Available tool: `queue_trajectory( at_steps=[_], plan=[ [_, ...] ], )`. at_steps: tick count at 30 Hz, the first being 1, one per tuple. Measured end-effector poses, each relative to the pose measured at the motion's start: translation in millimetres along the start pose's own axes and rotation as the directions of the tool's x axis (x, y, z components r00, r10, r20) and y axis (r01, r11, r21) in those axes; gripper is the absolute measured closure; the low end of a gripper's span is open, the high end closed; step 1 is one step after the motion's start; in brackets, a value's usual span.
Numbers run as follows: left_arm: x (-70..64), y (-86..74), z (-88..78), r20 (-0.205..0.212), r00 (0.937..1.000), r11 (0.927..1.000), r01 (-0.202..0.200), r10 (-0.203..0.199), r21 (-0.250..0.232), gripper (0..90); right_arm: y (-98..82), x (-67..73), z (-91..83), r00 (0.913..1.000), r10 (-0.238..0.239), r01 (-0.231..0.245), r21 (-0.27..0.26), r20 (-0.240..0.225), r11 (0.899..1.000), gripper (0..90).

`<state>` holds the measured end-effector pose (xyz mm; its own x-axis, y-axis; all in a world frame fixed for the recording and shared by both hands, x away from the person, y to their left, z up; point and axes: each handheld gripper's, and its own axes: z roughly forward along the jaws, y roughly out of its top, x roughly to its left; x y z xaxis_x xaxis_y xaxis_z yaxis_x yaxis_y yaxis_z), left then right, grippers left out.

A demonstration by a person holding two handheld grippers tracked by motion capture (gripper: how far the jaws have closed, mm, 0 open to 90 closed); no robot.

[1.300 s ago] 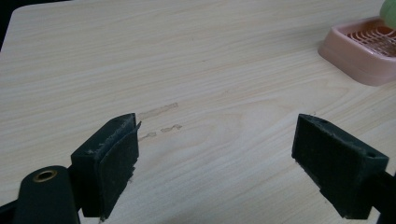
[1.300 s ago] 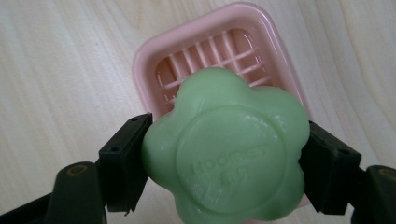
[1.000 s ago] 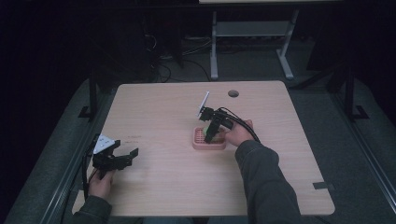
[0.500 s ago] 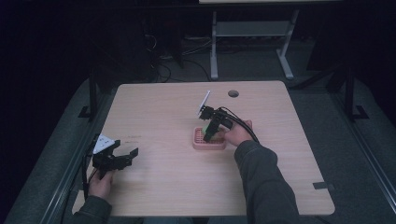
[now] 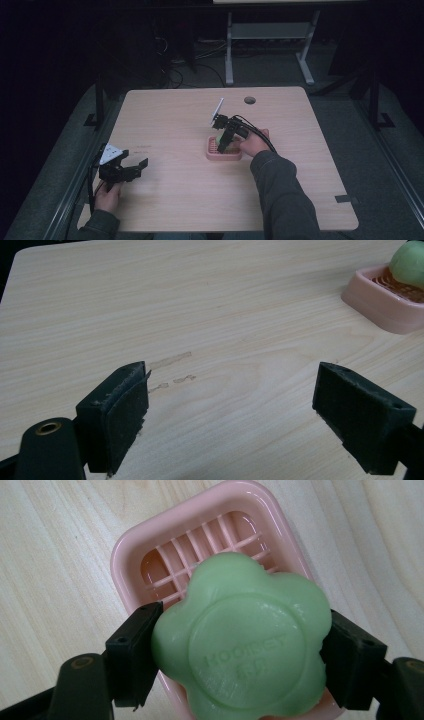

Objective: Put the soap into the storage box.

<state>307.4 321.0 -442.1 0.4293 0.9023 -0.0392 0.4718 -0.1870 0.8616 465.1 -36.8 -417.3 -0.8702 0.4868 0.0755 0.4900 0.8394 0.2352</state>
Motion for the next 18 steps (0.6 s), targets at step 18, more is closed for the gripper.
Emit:
queue_trajectory(
  at_steps=[18],
  plan=[
    [0.9, 0.4, 0.7, -0.005, 1.0, 1.0, -0.001, 0.001, 0.002, 14.3, -1.0, -1.6, -0.3, 0.9995, 0.019, -0.019, -0.003, -0.024, 1.0, 24.9]
  ],
)
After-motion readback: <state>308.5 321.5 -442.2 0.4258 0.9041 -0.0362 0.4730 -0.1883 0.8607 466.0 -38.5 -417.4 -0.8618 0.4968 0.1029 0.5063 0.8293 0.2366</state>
